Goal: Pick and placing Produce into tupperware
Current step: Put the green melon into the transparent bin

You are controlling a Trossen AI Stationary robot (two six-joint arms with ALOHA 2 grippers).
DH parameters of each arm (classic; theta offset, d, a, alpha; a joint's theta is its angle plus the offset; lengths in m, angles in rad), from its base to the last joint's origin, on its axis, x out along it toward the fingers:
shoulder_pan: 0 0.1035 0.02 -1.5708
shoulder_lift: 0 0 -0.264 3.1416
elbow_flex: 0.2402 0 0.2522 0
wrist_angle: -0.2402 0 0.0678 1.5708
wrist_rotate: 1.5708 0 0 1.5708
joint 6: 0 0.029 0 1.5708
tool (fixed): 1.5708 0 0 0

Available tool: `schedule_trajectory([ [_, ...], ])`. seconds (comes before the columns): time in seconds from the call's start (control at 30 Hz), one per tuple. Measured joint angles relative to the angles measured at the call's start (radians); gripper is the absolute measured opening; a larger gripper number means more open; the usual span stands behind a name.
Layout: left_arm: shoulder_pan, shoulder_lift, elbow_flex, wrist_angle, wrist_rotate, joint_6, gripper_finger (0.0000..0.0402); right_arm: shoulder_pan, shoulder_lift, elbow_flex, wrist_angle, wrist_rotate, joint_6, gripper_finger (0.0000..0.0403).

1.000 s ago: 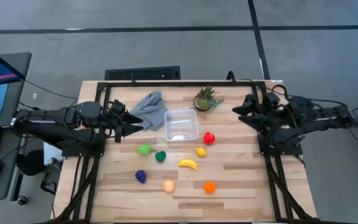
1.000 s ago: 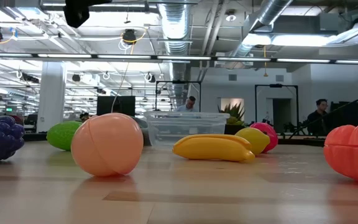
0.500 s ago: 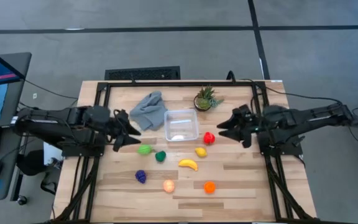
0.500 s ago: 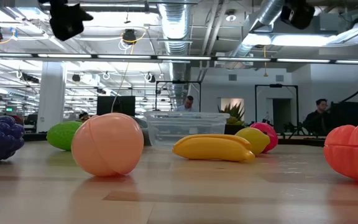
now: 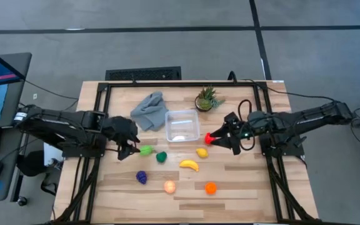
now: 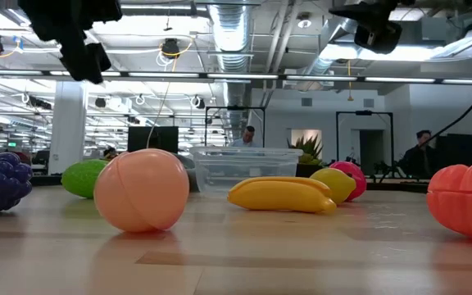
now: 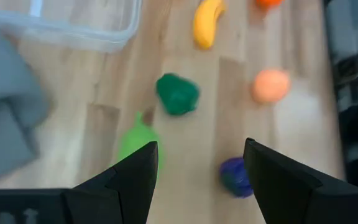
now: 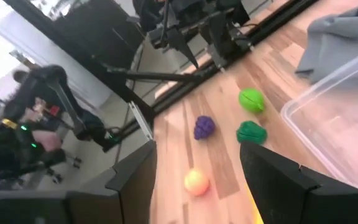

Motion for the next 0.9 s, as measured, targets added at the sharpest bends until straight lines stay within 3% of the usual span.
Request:
schedule_trajectory([
  [0.23, -0.019, 0.076, 0.000, -0.011, -0.150, 0.120, 0.0226, 0.001, -0.029, 0.000, -0.143, 0.034, -0.050, 0.0255],
  [0.53, -0.019, 0.205, 0.000, -0.079, -0.156, 0.076, 0.0226, 0.001, -0.031, 0.000, -0.341, 0.083, -0.061, 0.0255],
  [0.9, -0.019, 0.238, 0.001, -0.042, -0.156, 0.058, 0.0249, 0.001, -0.037, 0.000, -0.395, 0.109, -0.083, 0.0255],
])
